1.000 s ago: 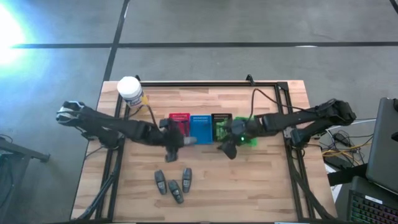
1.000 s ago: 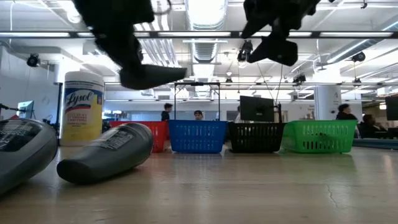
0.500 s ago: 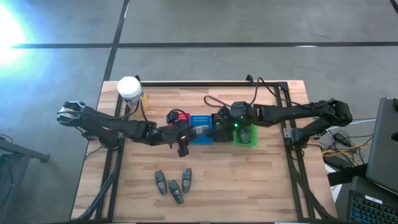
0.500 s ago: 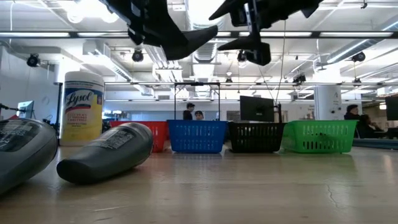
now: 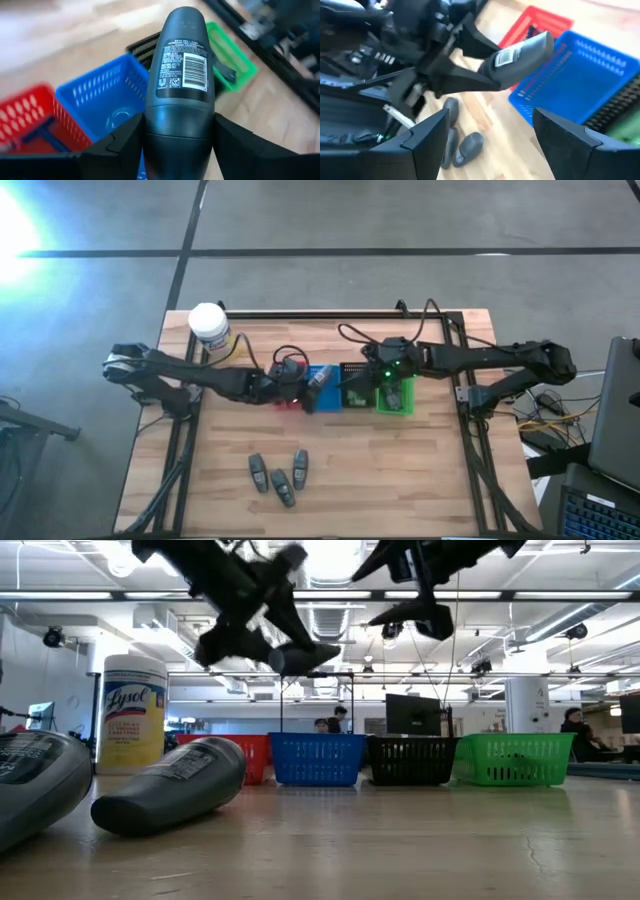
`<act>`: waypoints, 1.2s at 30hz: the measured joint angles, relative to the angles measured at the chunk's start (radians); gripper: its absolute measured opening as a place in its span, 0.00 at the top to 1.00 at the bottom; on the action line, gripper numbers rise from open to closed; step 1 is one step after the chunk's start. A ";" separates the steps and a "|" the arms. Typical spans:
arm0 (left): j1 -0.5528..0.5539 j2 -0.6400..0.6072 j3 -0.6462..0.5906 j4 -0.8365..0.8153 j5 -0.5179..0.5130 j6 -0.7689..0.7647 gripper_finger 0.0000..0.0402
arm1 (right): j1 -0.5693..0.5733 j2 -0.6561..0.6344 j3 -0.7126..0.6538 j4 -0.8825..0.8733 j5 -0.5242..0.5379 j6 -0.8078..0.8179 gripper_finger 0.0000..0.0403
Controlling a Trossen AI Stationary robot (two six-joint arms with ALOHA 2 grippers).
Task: Pick & Place Travel size toiletries
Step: Put the deodorant into the blue basket
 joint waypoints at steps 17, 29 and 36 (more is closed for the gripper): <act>0.116 0.244 0.009 0.078 0.123 -0.568 0.49 | 0.014 -0.246 -0.007 -0.334 0.175 -0.051 0.40; 0.120 0.289 0.082 0.071 0.158 -0.556 0.28 | 0.019 -0.260 -0.011 -0.338 0.175 -0.084 0.32; 0.111 0.183 0.122 -0.071 0.182 -0.361 0.21 | 0.019 -0.258 -0.012 -0.379 0.174 -0.099 0.28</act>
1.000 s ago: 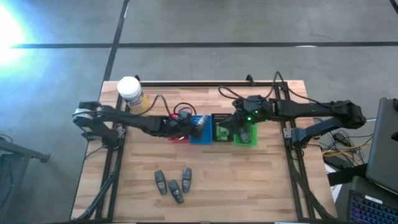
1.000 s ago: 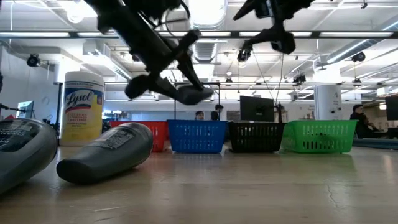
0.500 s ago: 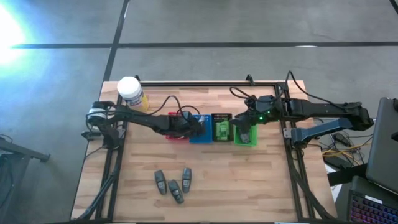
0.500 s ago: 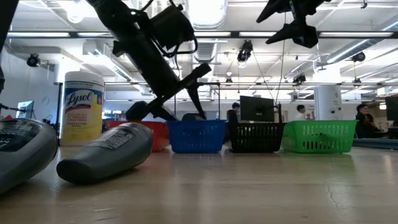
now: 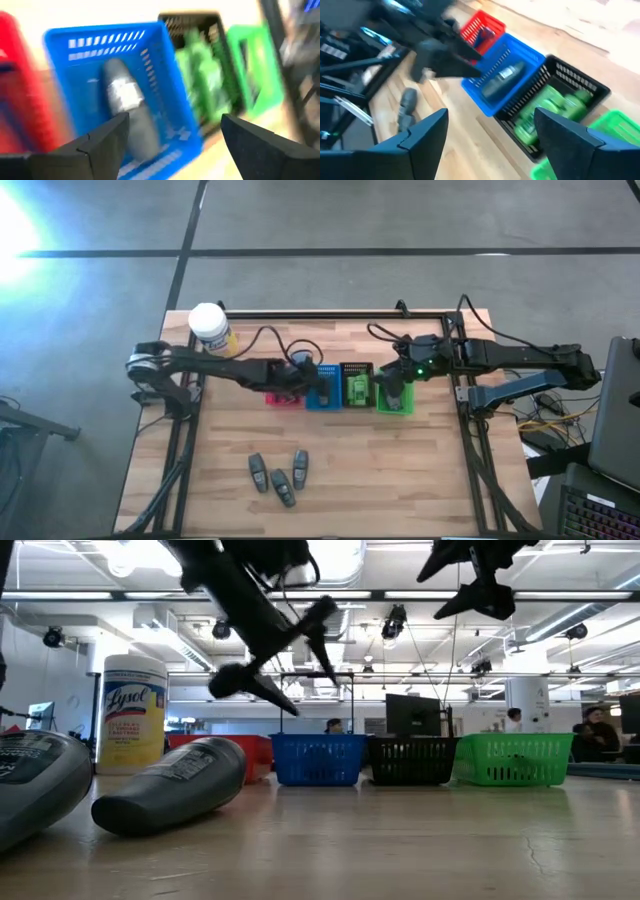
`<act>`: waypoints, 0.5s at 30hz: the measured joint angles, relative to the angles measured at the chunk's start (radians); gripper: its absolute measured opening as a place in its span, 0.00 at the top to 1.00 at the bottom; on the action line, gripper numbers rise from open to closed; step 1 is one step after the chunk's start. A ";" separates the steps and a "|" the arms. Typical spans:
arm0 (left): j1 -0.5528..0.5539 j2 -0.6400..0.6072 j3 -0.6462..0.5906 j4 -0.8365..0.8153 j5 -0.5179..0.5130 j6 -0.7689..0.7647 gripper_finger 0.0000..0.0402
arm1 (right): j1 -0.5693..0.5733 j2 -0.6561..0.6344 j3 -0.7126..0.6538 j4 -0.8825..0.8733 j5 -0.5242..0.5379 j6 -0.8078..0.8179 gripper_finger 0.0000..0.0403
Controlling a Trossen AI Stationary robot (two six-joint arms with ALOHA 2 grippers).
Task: Pick & Place Travel size toiletries
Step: Put the deodorant into the blue basket
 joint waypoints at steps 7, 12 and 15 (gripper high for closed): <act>-0.128 -0.153 -0.004 -0.404 0.195 0.592 0.25 | 0.000 0.000 -0.004 -0.101 -0.003 -0.027 0.25; -0.333 -0.232 -0.067 -0.492 0.303 1.049 0.29 | 0.000 0.000 -0.013 -0.107 -0.006 -0.049 0.23; -0.454 -0.238 -0.102 -0.524 0.274 1.252 0.31 | 0.000 0.000 -0.017 -0.107 -0.006 -0.051 0.22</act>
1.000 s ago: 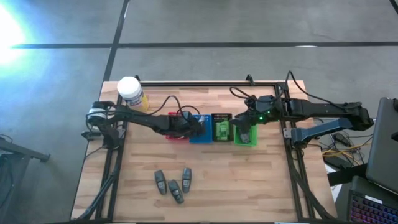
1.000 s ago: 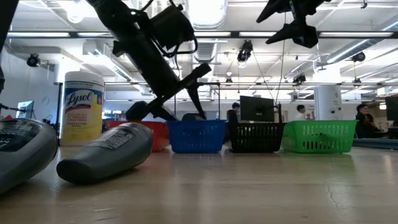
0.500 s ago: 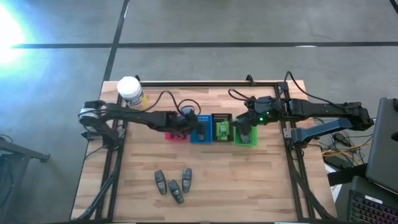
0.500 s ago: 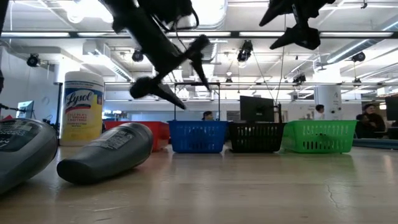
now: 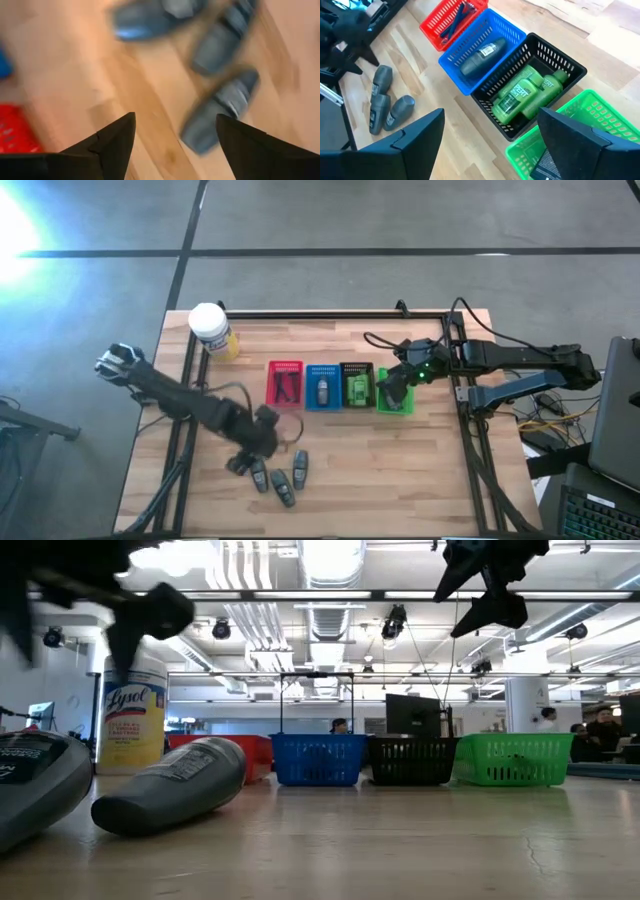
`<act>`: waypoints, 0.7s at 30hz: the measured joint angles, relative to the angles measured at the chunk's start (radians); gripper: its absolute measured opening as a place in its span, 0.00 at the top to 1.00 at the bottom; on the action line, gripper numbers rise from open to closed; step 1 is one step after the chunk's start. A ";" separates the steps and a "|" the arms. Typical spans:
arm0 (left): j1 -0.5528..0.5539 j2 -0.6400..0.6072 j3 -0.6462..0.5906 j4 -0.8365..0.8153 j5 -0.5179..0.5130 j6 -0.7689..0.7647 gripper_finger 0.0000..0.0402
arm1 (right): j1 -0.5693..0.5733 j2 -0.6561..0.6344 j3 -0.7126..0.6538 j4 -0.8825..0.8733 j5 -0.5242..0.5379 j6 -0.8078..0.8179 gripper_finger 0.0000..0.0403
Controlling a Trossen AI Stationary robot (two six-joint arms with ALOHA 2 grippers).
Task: Pick & Place Travel size toiletries
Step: Put the deodorant into the blue basket
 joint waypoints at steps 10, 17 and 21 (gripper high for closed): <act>-0.156 0.097 -0.081 0.001 -0.031 0.307 0.32 | 0.000 0.000 -0.004 0.001 0.000 0.007 0.23; -0.154 0.159 -0.084 0.053 0.026 0.320 0.32 | 0.000 0.000 -0.020 0.000 0.000 0.042 0.28; -0.152 0.173 -0.086 0.103 0.033 0.341 0.32 | 0.000 0.000 -0.026 0.000 0.000 0.048 0.30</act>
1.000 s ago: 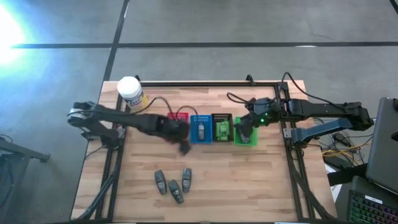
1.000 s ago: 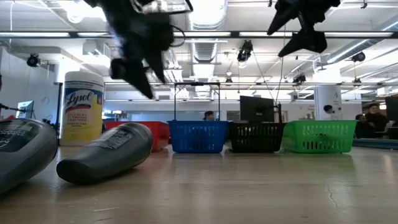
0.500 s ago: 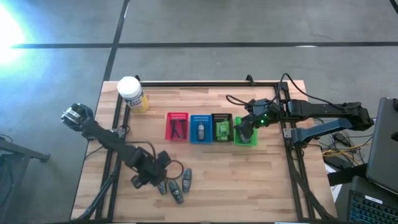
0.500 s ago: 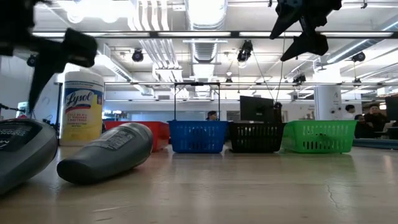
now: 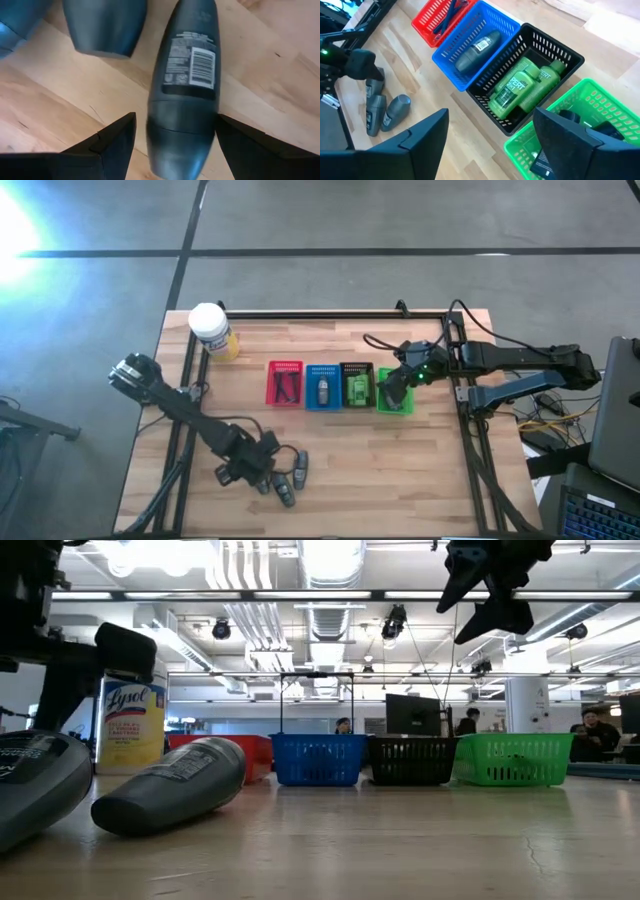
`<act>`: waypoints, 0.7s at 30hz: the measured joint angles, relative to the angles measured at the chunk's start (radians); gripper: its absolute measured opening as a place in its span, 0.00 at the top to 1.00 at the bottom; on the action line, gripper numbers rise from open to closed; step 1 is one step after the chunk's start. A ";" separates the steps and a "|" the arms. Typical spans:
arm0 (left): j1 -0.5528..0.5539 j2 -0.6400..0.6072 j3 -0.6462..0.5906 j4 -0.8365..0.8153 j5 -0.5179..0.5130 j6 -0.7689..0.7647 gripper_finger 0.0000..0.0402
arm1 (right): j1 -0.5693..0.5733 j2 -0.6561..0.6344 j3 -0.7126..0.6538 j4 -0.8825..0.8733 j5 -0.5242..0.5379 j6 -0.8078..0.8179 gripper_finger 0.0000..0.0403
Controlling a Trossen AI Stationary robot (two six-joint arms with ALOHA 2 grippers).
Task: Pick & Place Travel size toiletries
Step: Put the deodorant into the blue basket
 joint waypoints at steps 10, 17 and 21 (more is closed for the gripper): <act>0.004 0.003 -0.042 0.029 0.026 -0.051 0.42 | 0.000 0.000 -0.006 -0.001 0.002 -0.003 0.27; 0.018 0.003 -0.013 0.025 0.026 -0.117 0.51 | -0.001 0.000 -0.006 -0.009 0.003 -0.002 0.24; 0.026 0.001 0.015 -0.066 0.024 -0.161 0.51 | 0.000 0.000 -0.006 -0.028 0.002 -0.001 0.23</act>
